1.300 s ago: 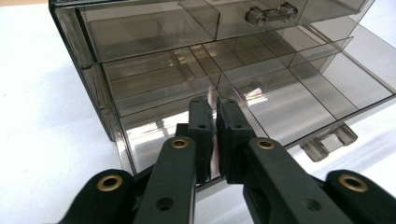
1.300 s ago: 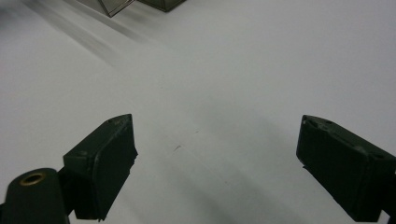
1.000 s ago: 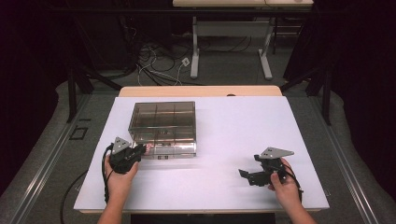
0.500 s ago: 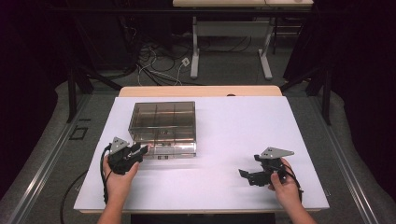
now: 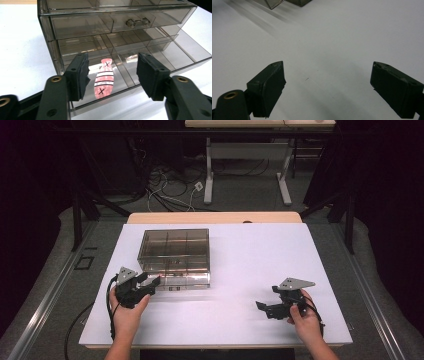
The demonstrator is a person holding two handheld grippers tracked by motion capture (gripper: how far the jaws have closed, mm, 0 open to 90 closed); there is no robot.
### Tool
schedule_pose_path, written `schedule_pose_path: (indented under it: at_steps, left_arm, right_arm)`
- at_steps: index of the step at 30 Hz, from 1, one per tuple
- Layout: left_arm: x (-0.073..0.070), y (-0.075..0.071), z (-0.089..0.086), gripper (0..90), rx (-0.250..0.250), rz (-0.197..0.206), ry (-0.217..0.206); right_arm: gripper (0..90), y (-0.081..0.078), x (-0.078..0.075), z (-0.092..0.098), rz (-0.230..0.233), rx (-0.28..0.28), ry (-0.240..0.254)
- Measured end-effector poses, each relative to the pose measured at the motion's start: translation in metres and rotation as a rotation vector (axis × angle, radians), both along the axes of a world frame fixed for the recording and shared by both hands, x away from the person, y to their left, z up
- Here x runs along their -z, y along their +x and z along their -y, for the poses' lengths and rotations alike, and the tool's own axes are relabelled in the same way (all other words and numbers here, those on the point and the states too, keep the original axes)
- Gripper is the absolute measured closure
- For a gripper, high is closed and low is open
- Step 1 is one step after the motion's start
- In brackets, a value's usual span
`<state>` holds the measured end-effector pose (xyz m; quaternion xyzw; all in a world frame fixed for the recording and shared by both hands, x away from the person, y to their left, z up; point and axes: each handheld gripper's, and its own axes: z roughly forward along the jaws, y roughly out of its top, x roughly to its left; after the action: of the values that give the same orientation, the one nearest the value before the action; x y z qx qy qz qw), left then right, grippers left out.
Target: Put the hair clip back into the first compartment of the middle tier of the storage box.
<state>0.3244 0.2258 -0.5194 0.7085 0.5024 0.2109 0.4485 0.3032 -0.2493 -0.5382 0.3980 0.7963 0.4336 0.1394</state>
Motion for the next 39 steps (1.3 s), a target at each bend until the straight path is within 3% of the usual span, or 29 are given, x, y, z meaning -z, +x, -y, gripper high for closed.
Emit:
schedule_pose_path:
  at_steps: [10, 17, 29, 37, 39]
  left_arm:
    - [-0.005, -0.005, 0.011, 32.6, 0.010, -0.004, -0.002]
    - [-0.008, -0.009, 0.020, 33.5, 0.041, -0.019, -0.010]
    - [-0.007, -0.024, 0.053, 56.3, 0.135, -0.061, 0.010]
    - [-0.004, -0.031, 0.064, 75.2, 0.157, -0.119, -0.032]
    - [-0.003, -0.032, 0.065, 79.3, 0.153, -0.128, -0.027]
  right_arm:
    - [11.9, 0.000, 0.000, 0.001, 0.002, -0.004, -0.006]
    - [11.9, 0.000, -0.001, 0.001, -0.001, -0.003, -0.003]
    - [12.1, 0.001, 0.000, 0.002, 0.012, -0.008, -0.006]
    - [12.2, 0.001, 0.000, 0.002, 0.011, 0.000, -0.004]
    - [12.2, 0.001, 0.000, 0.002, 0.010, -0.006, -0.004]
